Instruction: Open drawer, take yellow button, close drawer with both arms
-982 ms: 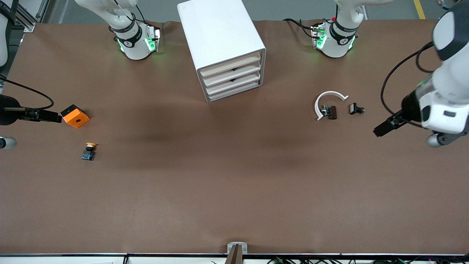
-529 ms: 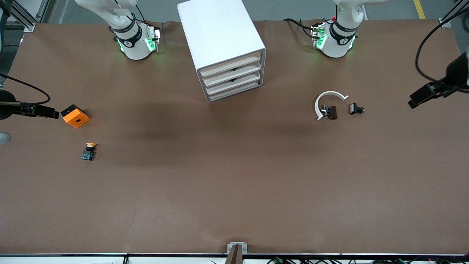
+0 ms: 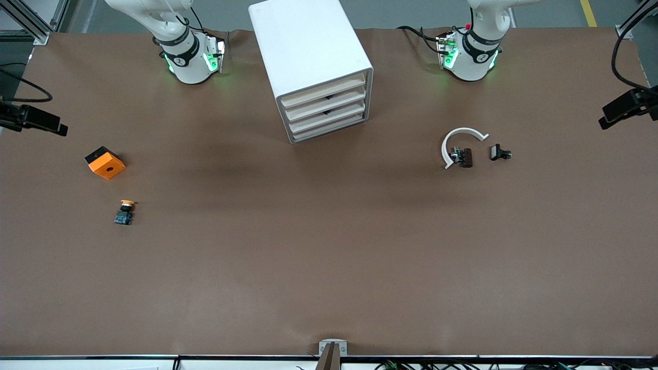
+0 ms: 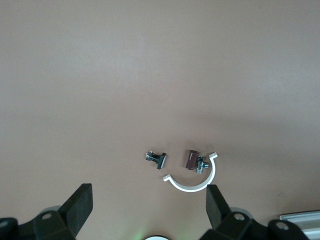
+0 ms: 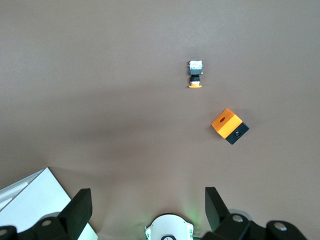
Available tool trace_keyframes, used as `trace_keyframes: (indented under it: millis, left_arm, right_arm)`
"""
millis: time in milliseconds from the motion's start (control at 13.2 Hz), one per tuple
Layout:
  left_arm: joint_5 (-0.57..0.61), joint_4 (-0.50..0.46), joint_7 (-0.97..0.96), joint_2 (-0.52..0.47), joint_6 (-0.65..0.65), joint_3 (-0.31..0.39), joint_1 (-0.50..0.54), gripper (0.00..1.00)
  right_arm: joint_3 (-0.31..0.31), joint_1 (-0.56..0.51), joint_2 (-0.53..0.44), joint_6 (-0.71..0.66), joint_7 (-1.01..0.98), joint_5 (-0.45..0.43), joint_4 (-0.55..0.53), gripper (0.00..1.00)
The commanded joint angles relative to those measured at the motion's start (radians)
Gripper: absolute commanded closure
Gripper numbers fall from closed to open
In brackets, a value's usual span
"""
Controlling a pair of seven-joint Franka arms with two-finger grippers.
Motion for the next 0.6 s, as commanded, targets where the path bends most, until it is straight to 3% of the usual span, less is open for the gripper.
trace_keyframes:
  millis: [0, 227, 529]
  left_arm:
    - [-0.036, -0.048, 0.107, -0.041, -0.007, -0.010, 0.057, 0.00]
    - [-0.044, -0.103, 0.141, -0.082, -0.001, 0.042, 0.000, 0.00]
    - [-0.036, -0.134, 0.001, -0.110, -0.003, 0.058, -0.106, 0.00]
  right_arm:
    - [0.005, -0.004, -0.074, 0.058, 0.013, 0.006, -0.119, 0.00]
    - [0.004, -0.009, -0.187, 0.152, 0.016, 0.006, -0.271, 0.00]
    - [0.002, -0.009, -0.227, 0.172, 0.016, 0.006, -0.297, 0.00]
